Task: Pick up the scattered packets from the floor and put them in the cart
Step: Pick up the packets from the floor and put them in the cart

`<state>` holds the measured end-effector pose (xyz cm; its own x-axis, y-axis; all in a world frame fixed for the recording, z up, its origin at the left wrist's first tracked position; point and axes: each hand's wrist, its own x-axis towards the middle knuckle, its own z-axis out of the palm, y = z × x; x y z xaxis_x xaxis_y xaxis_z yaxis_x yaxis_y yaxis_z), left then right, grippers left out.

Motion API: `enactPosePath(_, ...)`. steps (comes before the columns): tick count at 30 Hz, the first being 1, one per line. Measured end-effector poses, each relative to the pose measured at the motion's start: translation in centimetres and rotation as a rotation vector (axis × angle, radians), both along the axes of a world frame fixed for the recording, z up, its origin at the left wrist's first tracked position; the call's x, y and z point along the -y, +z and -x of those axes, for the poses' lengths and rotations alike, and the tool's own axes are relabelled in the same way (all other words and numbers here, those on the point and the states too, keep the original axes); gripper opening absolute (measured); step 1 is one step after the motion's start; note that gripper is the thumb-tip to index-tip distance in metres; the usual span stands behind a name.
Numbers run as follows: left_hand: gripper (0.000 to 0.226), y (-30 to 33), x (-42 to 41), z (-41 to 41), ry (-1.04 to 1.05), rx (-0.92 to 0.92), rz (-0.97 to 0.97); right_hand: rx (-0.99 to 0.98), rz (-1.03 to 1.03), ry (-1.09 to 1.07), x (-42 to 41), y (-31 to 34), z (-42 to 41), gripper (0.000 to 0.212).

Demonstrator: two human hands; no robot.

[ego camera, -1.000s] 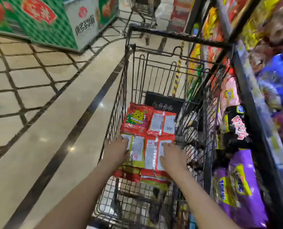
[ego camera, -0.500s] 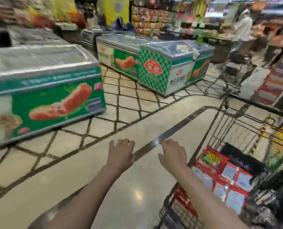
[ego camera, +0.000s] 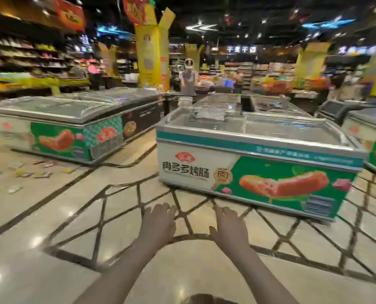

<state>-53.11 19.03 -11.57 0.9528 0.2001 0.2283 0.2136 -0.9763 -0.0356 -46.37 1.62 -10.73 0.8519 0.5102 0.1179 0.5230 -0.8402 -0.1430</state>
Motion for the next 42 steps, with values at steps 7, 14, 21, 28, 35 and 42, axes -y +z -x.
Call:
enactPosePath(7, 0.039, 0.1, -19.4, 7.5, 0.433, -0.015, 0.036, 0.008, -0.004, 0.408, -23.0, 0.5, 1.2, 0.047)
enactPosePath(14, 0.043, -1.6, -34.7, 8.7, 0.706, 0.022, -0.013, 0.047, 0.004, 0.695, -41.9, -0.7, -0.3, 0.051)
enactPosePath(21, 0.044, -0.1, -51.2, 4.3, 0.922, 0.023, -0.05, 0.036, -0.006, 0.885, -61.2, 0.2, -6.7, 0.052)
enactPosePath(28, 0.046, -1.4, -65.6, -0.2, 1.003, -0.021, -0.04, 0.003, 0.061, 0.958, -76.7, -0.6, -12.5, 0.053)
enactPosePath(35, 0.05, -5.1, -83.2, -4.8, 0.939, 0.098, -0.068, -0.021, 0.13, 0.93, -94.0, -3.5, -17.7, 0.051)
enactPosePath(42, 0.049, -4.9, -103.4, -9.3, 0.895, 0.087, -0.001, -0.064, 0.127, 0.893, -114.3, -3.7, -21.8, 0.051)
